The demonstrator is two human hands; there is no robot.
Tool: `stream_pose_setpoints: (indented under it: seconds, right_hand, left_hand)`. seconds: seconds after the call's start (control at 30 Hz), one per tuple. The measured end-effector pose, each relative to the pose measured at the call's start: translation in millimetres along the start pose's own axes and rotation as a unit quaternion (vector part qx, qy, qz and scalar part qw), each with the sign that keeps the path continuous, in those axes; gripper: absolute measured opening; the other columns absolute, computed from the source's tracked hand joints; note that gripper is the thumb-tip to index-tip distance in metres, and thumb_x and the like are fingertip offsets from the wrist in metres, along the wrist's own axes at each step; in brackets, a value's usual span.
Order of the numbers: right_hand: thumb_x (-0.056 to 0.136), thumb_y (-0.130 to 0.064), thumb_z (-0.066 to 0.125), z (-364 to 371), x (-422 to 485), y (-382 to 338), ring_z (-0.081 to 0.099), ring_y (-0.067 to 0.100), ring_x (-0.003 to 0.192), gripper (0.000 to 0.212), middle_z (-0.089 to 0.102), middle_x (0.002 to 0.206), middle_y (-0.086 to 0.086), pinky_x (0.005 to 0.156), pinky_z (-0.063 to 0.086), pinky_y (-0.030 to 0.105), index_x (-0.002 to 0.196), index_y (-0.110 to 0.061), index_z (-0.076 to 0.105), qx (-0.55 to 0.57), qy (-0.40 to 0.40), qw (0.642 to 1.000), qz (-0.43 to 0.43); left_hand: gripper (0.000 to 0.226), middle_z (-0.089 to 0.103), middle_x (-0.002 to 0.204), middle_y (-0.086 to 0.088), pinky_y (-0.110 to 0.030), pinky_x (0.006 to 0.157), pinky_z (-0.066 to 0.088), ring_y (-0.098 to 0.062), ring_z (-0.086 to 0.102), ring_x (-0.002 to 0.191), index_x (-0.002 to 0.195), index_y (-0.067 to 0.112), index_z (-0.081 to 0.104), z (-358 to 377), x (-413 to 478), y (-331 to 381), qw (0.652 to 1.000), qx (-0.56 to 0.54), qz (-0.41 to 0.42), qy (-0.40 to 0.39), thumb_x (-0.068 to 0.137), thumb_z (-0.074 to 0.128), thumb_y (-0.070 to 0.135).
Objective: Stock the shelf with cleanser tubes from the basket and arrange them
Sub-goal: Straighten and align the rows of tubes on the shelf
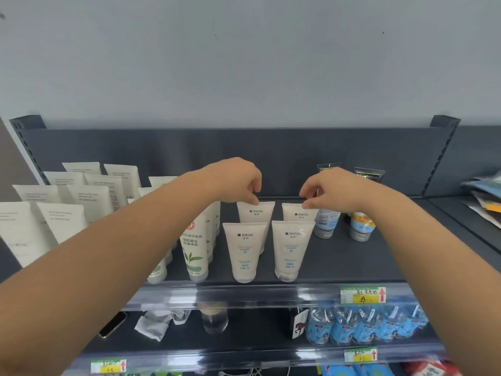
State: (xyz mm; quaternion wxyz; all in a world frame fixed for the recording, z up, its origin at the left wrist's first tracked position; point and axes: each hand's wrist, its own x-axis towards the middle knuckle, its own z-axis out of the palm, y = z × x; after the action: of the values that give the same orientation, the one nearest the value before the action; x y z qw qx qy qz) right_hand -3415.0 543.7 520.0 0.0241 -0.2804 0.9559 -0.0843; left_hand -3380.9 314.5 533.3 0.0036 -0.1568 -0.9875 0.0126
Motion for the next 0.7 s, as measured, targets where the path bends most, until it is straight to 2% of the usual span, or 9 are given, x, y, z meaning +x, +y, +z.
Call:
stream_pose_setpoints:
  seconds: [0.07,0.13,0.23,0.37,0.6,0.7]
  right_hand:
    - [0.089,-0.036,0.065,10,4,0,0.061,0.011,0.097,0.028,0.068,0.108,-0.01,0.083,0.046,0.025,0.114,-0.027,0.068,-0.031,-0.041,0.999,0.006]
    - [0.091,-0.03,0.063,19,8,-2,0.061,0.013,0.096,0.026,0.069,0.109,-0.007,0.08,0.045,0.025,0.116,-0.023,0.069,-0.043,-0.036,0.998,0.001]
    - [0.091,-0.027,0.064,25,11,-4,0.059,0.012,0.088,0.024,0.071,0.104,-0.005,0.074,0.04,0.023,0.113,-0.02,0.071,-0.018,-0.003,1.0,0.001]
    - [0.091,-0.024,0.065,28,15,-5,0.059,0.009,0.082,0.022,0.072,0.104,-0.004,0.076,0.044,0.023,0.111,-0.02,0.072,0.009,0.003,1.0,-0.009]
    - [0.091,-0.024,0.065,28,17,-7,0.059,0.004,0.076,0.021,0.07,0.097,-0.008,0.08,0.052,0.027,0.11,-0.023,0.073,0.028,0.0,0.999,-0.015]
    - [0.091,-0.023,0.065,28,18,-6,0.06,0.006,0.08,0.021,0.071,0.1,-0.006,0.081,0.051,0.027,0.11,-0.023,0.073,0.031,-0.003,0.999,-0.016]
  left_hand:
    - [0.035,0.066,0.11,0.008,-0.033,0.087,0.05,-0.014,0.06,0.098,0.118,0.022,0.064,10,6,2,0.999,0.018,0.0,-0.039,0.088,0.067,0.039]
    - [0.033,0.064,0.113,0.006,-0.031,0.082,0.047,-0.016,0.058,0.102,0.12,0.02,0.062,20,13,5,0.998,0.045,0.012,-0.053,0.09,0.065,0.033]
    - [0.03,0.057,0.1,0.006,-0.028,0.075,0.038,-0.017,0.052,0.093,0.12,0.017,0.06,26,18,8,0.996,0.069,0.027,-0.052,0.092,0.064,0.026]
    - [0.029,0.049,0.091,0.009,-0.028,0.073,0.037,-0.015,0.048,0.086,0.116,0.017,0.062,23,17,-1,0.996,0.066,0.022,-0.058,0.089,0.068,0.026]
    - [0.026,0.055,0.094,0.01,-0.022,0.065,0.035,-0.012,0.053,0.087,0.112,0.021,0.065,22,11,-11,0.998,0.024,0.011,-0.062,0.087,0.07,0.025]
    - [0.025,0.059,0.097,0.009,-0.025,0.07,0.038,-0.014,0.056,0.09,0.11,0.021,0.065,22,11,-10,0.997,0.022,0.006,-0.071,0.086,0.071,0.024]
